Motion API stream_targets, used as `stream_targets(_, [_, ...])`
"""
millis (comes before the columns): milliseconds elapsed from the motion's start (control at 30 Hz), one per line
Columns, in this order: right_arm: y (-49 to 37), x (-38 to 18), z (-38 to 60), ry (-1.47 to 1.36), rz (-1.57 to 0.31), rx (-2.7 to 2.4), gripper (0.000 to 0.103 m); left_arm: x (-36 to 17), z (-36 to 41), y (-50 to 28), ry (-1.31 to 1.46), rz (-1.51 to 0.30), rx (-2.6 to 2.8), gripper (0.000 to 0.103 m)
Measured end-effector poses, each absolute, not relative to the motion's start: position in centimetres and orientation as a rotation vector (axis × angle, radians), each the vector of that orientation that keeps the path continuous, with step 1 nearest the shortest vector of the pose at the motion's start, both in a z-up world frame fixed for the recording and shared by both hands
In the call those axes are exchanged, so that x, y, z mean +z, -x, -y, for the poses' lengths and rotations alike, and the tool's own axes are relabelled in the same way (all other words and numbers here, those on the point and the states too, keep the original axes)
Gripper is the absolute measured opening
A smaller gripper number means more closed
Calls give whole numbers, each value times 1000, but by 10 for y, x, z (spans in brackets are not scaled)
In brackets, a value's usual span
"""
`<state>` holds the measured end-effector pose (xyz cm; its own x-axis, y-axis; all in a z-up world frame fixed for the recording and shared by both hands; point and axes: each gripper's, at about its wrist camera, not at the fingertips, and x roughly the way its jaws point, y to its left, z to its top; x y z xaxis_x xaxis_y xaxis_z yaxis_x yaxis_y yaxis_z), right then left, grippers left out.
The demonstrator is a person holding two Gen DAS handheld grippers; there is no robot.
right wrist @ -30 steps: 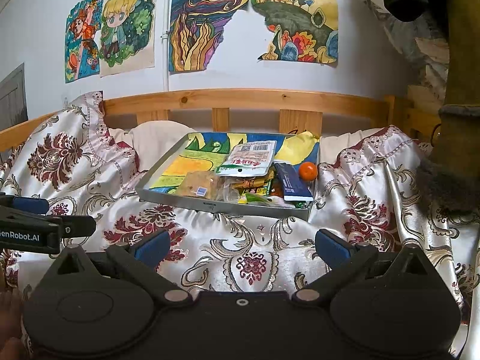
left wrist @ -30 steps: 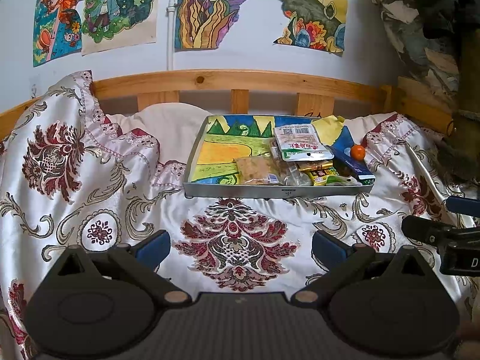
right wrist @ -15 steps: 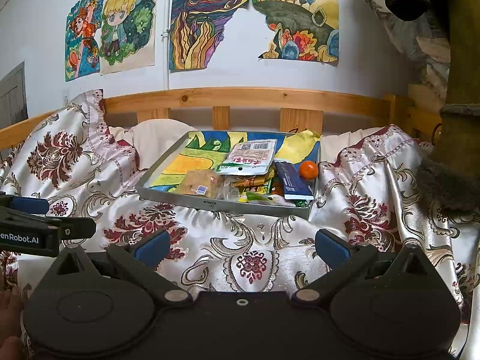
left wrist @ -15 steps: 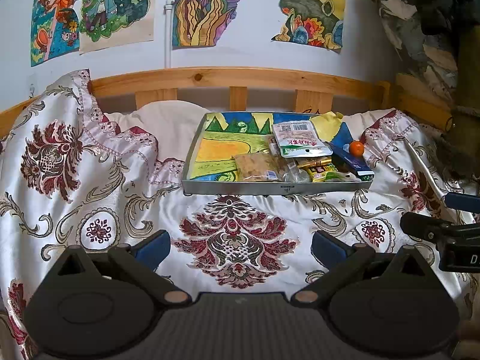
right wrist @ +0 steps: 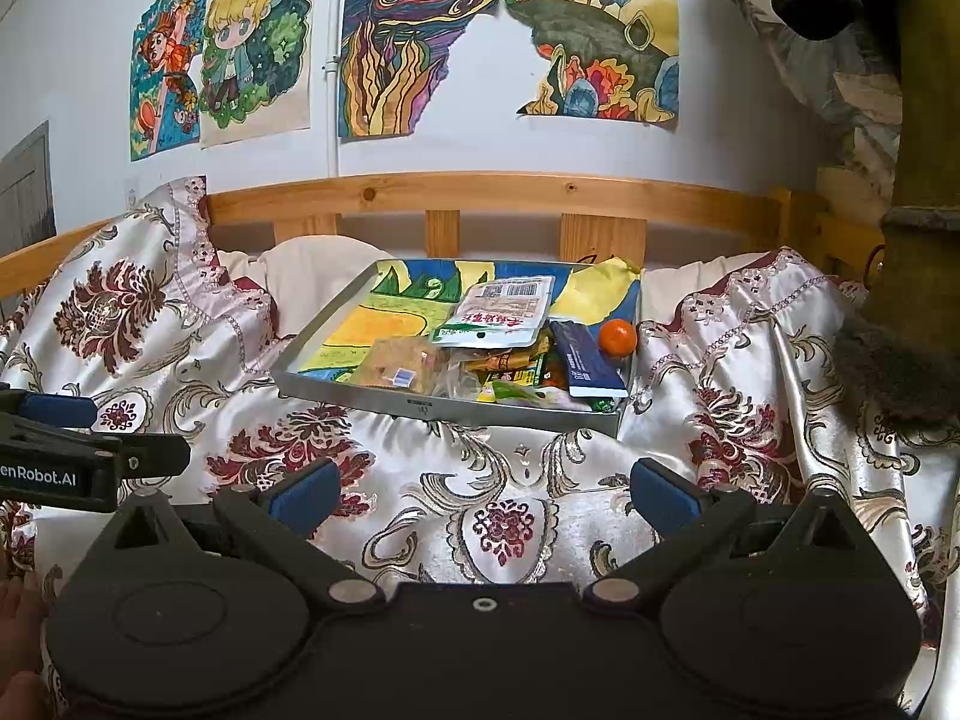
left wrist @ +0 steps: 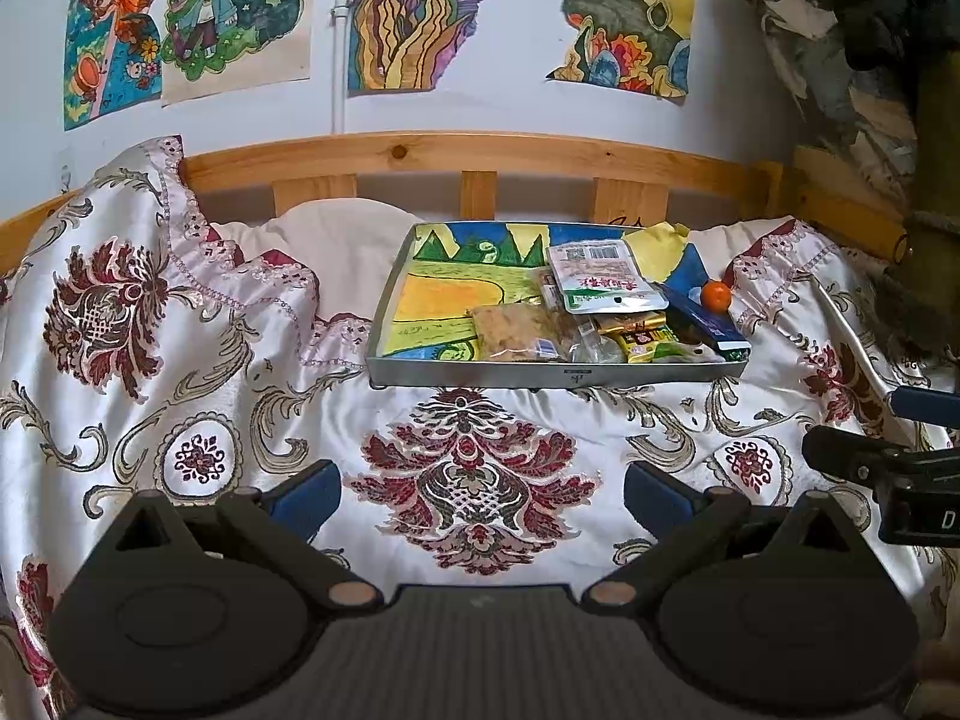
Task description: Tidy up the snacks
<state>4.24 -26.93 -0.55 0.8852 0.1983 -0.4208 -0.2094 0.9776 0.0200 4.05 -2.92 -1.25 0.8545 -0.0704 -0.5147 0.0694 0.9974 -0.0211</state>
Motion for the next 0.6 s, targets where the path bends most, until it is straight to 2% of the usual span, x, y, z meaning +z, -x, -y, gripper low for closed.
stream_targets(600, [-42,-7,269,28,-438,212,102,-13,35,-41,-62,-570,-71,102])
